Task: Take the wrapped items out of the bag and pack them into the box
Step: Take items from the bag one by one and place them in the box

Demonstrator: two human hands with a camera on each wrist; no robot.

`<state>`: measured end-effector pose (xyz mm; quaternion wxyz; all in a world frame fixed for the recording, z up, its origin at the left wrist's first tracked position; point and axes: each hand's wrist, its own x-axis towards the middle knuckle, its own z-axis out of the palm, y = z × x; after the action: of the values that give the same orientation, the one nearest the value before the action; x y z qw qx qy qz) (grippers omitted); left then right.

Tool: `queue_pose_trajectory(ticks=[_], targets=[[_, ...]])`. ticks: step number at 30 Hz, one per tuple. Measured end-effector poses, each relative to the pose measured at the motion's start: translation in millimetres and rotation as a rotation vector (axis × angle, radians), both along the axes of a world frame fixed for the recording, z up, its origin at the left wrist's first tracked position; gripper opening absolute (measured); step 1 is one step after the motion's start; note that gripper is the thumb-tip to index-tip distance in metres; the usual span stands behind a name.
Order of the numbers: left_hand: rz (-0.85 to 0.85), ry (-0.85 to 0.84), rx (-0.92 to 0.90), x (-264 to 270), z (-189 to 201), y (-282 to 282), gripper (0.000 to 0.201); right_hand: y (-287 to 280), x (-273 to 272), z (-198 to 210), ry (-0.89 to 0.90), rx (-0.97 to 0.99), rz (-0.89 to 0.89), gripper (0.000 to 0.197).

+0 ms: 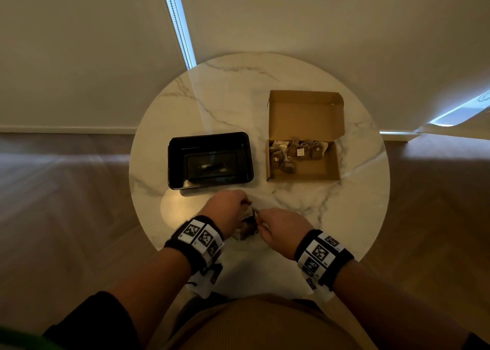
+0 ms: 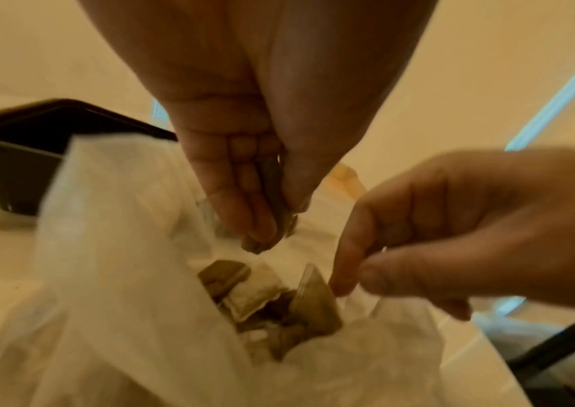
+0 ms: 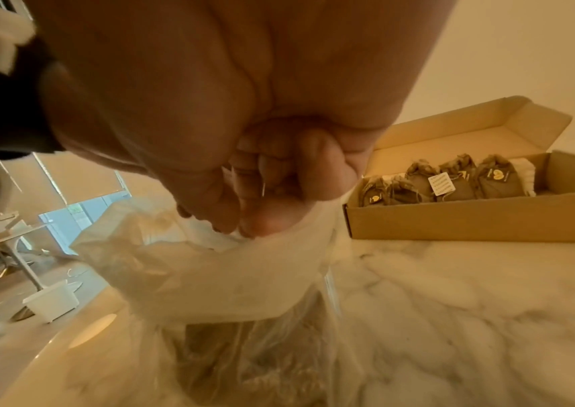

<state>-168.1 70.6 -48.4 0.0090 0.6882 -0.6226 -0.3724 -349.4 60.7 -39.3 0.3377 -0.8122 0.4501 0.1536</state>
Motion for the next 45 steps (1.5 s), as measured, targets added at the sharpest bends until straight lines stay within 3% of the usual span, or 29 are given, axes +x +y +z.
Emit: queue_pose_trajectory(ticks=[4,9,13,16,21,24,29,40,45], targets=[[0.081,0.138,-0.019,18.3,16.2,12.2,0.015,-4.0,5.8,-4.3,-0.07,-0.042,-0.074,0.025],[0.075,0.229,-0.051,29.9,31.5,23.0,0.014,-4.8,17.2,-4.3,-0.366,0.016,-0.239,0.057],[0.089,0.317,-0.062,36.5,33.8,29.2,0.019,-4.9,26.4,-4.0,-0.555,0.201,-0.283,0.037],[0.128,0.334,-0.058,41.5,32.2,32.5,0.012,-7.8,27.2,-0.6,-0.536,0.187,-0.326,0.023],[0.203,0.318,-0.049,49.0,27.7,39.5,0.014,-14.8,23.1,12.7,-0.545,0.136,-0.328,0.017],[0.19,0.348,-0.066,48.2,32.5,42.4,0.002,-12.8,25.2,16.4,-0.541,0.192,-0.311,0.027],[0.207,0.387,-0.082,46.5,39.3,38.8,0.002,-3.8,32.6,14.4,-0.556,0.3,-0.268,0.043],[0.407,0.508,-0.102,48.2,54.0,23.9,0.004,-3.1,24.4,19.4,-0.528,0.26,-0.381,0.015],[0.475,0.612,-0.062,59.6,61.7,18.1,0.035,-5.6,8.0,40.1,-0.453,0.032,-0.283,0.02]])
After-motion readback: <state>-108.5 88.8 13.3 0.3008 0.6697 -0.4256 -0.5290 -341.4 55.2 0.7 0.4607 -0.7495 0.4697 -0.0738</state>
